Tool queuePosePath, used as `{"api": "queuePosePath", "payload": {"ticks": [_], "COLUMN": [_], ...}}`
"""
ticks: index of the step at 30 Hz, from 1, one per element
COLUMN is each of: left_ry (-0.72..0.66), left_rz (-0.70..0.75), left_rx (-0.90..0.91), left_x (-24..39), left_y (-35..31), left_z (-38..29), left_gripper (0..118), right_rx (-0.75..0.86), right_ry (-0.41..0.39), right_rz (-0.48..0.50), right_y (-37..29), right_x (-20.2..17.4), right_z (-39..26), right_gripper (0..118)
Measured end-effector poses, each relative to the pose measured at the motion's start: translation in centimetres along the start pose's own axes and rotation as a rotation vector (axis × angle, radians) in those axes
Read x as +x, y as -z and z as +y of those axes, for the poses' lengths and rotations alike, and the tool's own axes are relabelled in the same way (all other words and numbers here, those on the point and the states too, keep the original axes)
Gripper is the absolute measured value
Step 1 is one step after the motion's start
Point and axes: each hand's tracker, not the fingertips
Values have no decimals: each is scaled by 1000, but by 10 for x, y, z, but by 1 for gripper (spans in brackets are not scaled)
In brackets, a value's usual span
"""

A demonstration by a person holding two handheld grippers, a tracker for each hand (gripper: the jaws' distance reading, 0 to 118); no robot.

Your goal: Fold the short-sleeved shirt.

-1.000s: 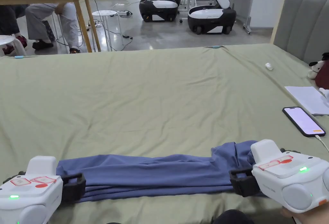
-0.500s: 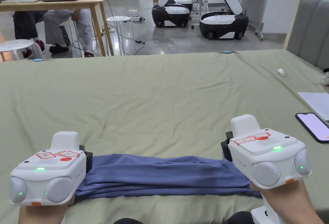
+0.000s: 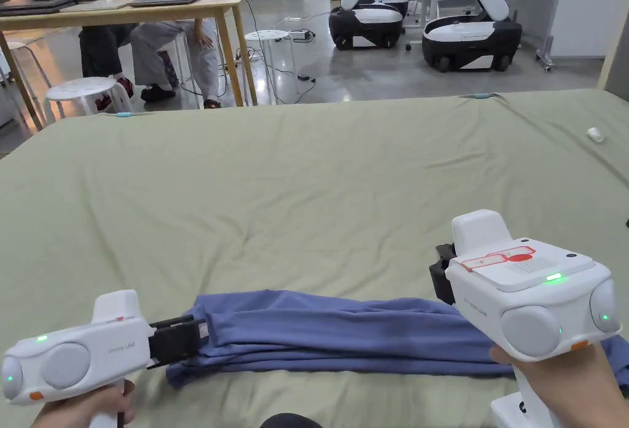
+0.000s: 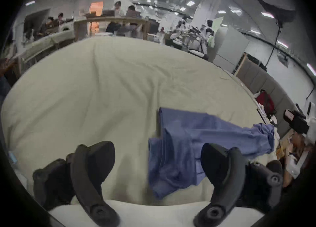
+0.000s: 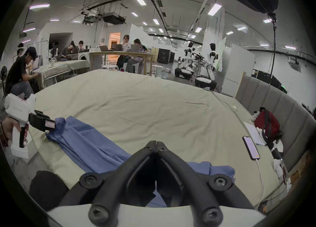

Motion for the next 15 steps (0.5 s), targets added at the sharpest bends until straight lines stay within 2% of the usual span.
{"api": "queuePosePath", "payload": {"ticks": [3, 9, 11, 12, 13, 15], "left_ry": [6, -7, 3, 18, 52, 42], "left_rz": [-91, -128, -149, -147, -128, -130], "left_rx": [-19, 20, 23, 21, 20, 27], "left_x": [-3, 5, 10, 12, 13, 13], "left_y": [18, 42, 45, 47, 48, 47], "left_z": [-6, -1, 2, 4, 4, 2], "left_gripper": [94, 98, 85, 75, 60, 45], "right_rx": [-16, -53, -62, -65, -68, -75], "right_ry": [0, -7, -8, -7, -7, -4], "right_rz": [18, 21, 20, 20, 21, 23], "right_y": [7, 14, 17, 18, 19, 23], "right_x": [-5, -11, -12, -12, -13, -14], "right_z": [-4, -10, -12, -13, -13, -15], "right_gripper": [0, 0, 0, 0, 0, 0]}}
